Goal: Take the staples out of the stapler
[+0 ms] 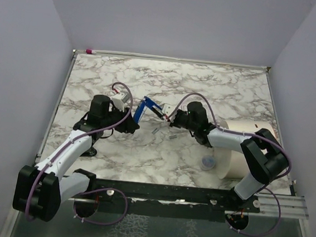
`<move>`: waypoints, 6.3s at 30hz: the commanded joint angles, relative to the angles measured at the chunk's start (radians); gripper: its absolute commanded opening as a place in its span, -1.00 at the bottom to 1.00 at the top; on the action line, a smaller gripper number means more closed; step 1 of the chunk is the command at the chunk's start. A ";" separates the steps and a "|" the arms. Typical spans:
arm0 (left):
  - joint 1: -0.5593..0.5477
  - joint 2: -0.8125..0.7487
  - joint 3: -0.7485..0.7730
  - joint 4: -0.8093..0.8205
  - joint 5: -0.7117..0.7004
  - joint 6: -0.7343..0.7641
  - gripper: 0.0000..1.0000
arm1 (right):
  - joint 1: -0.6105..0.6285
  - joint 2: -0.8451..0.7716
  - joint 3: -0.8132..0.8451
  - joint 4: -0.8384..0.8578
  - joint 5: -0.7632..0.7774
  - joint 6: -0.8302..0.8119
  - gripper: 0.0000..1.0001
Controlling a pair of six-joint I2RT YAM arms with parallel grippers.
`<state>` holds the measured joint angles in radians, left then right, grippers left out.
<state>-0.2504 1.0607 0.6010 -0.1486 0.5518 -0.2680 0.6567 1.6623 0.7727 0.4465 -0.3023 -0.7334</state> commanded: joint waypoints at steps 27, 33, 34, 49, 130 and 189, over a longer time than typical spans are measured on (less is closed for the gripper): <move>0.032 0.101 0.256 -0.219 -0.450 -0.091 -1.00 | 0.257 0.207 0.250 0.010 0.287 0.670 -0.98; 0.033 -0.035 0.162 -0.125 -0.396 0.051 -1.00 | 0.097 0.031 0.170 0.004 0.244 0.140 -0.98; 0.033 -0.050 0.152 -0.119 -0.394 0.056 -1.00 | 0.076 0.001 0.151 0.012 0.209 0.031 -0.98; -0.011 -0.047 0.132 -0.170 -0.342 0.131 -1.00 | -0.159 -0.050 0.254 0.012 -0.154 -0.725 -0.98; 0.258 0.241 0.389 -0.492 -0.144 -1.156 -1.00 | 0.063 0.347 0.598 -0.140 -0.475 1.409 0.32; 0.873 0.533 0.540 -0.381 -0.136 -1.015 -1.00 | 0.081 0.664 0.554 -0.340 0.041 1.530 -0.98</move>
<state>0.5865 1.5501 1.0210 -0.6205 0.5587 -1.2934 0.7780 2.2486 1.3876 0.3237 -0.3702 0.7902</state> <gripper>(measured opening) 0.350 0.046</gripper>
